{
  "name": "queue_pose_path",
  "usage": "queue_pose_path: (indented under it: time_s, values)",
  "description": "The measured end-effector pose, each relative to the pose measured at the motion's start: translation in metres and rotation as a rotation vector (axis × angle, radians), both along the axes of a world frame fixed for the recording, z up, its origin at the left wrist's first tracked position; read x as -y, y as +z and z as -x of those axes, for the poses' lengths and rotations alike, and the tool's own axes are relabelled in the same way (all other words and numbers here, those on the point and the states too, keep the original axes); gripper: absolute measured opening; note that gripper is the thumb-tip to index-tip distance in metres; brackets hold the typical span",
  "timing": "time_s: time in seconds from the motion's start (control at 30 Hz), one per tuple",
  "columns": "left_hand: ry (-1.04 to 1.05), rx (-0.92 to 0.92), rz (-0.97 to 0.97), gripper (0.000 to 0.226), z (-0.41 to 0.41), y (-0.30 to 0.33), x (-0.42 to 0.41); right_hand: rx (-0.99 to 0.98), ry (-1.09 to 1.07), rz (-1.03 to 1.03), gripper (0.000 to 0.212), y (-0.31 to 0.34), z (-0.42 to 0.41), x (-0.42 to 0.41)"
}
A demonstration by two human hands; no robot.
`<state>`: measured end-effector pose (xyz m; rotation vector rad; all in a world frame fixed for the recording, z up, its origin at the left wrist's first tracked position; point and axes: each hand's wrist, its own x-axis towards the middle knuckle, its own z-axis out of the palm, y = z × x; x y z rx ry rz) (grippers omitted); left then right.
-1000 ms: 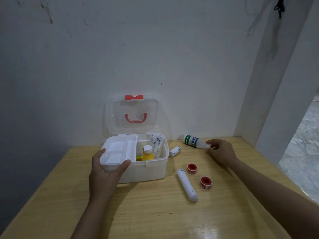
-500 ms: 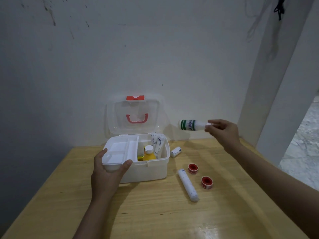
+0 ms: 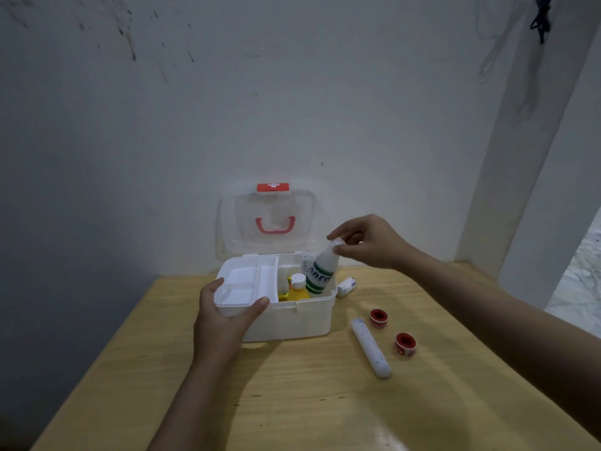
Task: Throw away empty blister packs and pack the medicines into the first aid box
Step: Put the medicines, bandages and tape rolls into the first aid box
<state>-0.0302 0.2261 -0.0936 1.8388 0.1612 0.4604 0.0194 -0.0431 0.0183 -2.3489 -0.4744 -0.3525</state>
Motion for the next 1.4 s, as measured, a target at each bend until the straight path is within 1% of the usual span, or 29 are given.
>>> queue_pose_path:
  time_s: [0.2, 0.33, 0.43, 0.57, 0.67, 0.73, 0.8, 0.87, 1.07, 1.23, 1.4]
  values:
    - [-0.041, -0.078, -0.055, 0.093, -0.006, 0.010, -0.010, -0.087, 0.076, 0.187, 0.027, -0.004, -0.005, -0.026]
    - [-0.044, -0.124, -0.088, 0.090, -0.011, 0.013, -0.013, -0.102, 0.097, 0.269, 0.020, -0.008, -0.006, -0.032]
    - [-0.048, -0.132, -0.088, 0.089, -0.011, 0.014, -0.012, -0.103, 0.093, 0.250, 0.018, -0.009, -0.005, -0.031]
    - [-0.050, -0.122, -0.081, 0.089, -0.008, 0.012, -0.012, -0.124, 0.093, 0.203, 0.023, -0.012, 0.003, -0.021]
    - [-0.050, -0.113, -0.068, 0.089, -0.005, 0.011, -0.011, -0.098, 0.018, 0.107, 0.024, -0.020, 0.021, -0.001]
    - [-0.045, -0.102, -0.062, 0.088, -0.003, 0.011, -0.009, -0.106, -0.054, 0.083, 0.020, -0.031, 0.038, 0.015]
    - [-0.042, -0.094, -0.055, 0.088, -0.002, 0.011, -0.008, -0.147, -0.134, 0.117, 0.014, -0.047, 0.057, 0.029]
    - [-0.038, -0.087, -0.046, 0.087, -0.001, 0.011, -0.008, -0.169, -0.217, 0.149, 0.013, -0.066, 0.076, 0.042]
    - [-0.021, -0.081, -0.036, 0.086, 0.000, 0.010, -0.006, -0.195, -0.365, 0.207, 0.033, -0.112, 0.107, 0.064]
    - [-0.024, -0.071, -0.026, 0.085, 0.002, 0.009, -0.005, -0.120, -0.363, 0.166, 0.035, -0.134, 0.105, 0.060]
    - [-0.026, -0.076, -0.031, 0.084, 0.002, 0.008, -0.006, -0.104, -0.348, 0.170, 0.037, -0.133, 0.089, 0.048]
